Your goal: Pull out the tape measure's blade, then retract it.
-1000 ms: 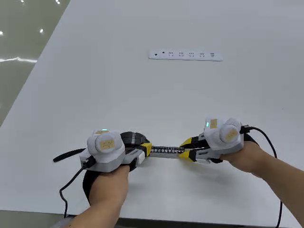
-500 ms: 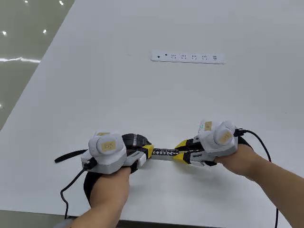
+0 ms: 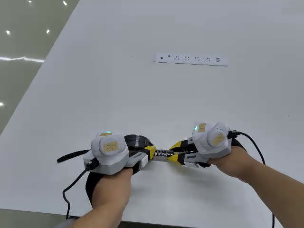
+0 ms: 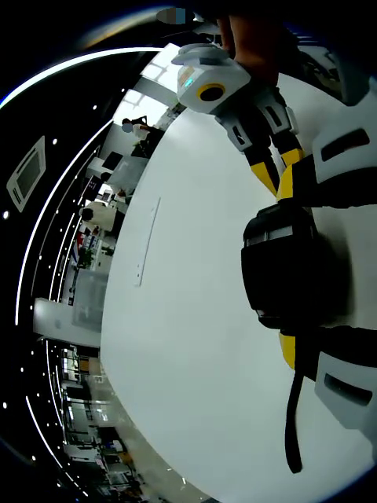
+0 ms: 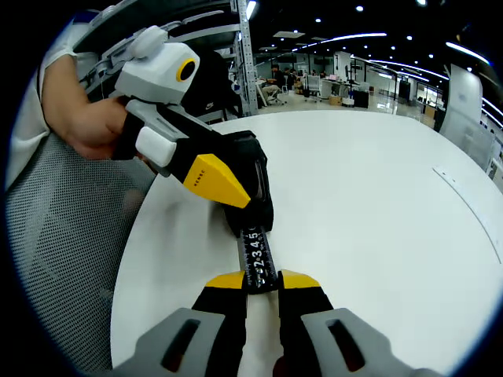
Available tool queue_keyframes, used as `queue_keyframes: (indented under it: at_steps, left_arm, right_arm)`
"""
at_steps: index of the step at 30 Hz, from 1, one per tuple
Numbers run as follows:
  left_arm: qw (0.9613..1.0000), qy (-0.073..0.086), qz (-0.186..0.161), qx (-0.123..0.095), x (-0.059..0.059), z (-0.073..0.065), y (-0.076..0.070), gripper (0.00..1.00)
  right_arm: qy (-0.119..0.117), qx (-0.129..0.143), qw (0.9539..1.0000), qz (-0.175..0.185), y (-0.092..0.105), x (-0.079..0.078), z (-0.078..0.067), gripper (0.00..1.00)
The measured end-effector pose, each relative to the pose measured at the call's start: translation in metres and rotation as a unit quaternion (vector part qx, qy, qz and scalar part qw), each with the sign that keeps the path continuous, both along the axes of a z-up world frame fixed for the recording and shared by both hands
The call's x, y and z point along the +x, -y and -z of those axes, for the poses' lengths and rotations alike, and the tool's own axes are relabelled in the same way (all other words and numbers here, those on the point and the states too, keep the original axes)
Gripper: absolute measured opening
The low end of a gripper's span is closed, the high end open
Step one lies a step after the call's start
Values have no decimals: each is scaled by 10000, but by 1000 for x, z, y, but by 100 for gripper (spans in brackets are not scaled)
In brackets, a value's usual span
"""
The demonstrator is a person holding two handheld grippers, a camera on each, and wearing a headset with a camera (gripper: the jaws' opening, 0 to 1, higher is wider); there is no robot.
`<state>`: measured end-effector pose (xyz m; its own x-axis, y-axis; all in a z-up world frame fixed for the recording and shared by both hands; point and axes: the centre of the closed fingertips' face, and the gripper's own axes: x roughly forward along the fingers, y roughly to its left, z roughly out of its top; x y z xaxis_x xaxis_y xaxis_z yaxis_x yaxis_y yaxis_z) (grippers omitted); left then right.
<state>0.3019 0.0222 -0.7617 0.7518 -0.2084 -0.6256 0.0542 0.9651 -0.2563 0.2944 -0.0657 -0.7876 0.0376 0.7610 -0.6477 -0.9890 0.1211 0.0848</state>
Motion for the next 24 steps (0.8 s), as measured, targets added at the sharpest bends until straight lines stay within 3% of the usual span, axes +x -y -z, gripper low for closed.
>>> queue_keyframes:
  at_steps: [24]
  left_arm:
    - [10000, -11, -1, 11, 0, 0, 0, 58]
  right_arm:
    - [-8, 52, 10000, -53, -22, -1, 2, 10]
